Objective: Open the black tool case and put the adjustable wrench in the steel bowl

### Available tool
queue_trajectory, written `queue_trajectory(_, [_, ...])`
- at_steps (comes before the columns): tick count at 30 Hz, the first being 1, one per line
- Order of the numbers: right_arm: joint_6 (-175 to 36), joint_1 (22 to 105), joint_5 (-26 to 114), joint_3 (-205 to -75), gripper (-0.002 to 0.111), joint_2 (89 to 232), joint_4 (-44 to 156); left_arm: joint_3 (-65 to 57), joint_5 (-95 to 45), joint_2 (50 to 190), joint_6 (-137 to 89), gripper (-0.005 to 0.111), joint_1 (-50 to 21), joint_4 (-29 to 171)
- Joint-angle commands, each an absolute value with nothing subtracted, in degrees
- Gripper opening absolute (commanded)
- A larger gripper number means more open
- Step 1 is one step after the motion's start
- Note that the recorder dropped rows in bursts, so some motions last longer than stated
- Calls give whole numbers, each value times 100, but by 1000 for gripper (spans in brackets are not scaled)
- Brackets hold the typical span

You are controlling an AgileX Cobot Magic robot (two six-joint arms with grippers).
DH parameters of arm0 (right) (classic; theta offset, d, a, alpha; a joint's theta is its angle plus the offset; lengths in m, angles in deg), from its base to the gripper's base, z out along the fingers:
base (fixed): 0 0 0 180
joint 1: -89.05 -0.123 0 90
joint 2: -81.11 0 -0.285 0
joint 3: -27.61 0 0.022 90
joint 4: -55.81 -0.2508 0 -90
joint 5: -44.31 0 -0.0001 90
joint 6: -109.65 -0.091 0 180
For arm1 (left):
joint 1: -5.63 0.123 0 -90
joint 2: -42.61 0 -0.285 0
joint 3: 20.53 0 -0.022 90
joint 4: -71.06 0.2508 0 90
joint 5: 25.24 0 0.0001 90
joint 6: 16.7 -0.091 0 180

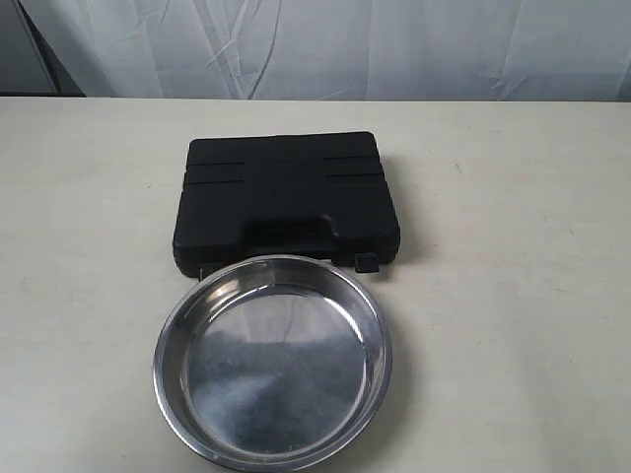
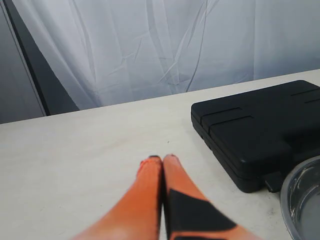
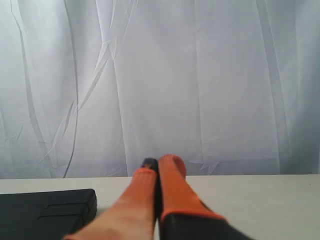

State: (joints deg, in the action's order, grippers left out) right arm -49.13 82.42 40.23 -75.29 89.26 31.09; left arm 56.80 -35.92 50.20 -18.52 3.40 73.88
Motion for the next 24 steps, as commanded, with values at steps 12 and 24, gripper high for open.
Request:
queue_trajectory(12, [-4968, 8258, 3941, -7517, 0, 8889, 3085, 5669, -3558, 5040, -1842, 0, 319, 7373])
queue_trajectory(24, [-6812, 8258, 1355, -7517, 0, 8889, 1158, 5669, -3558, 5040, -1842, 0, 319, 7373])
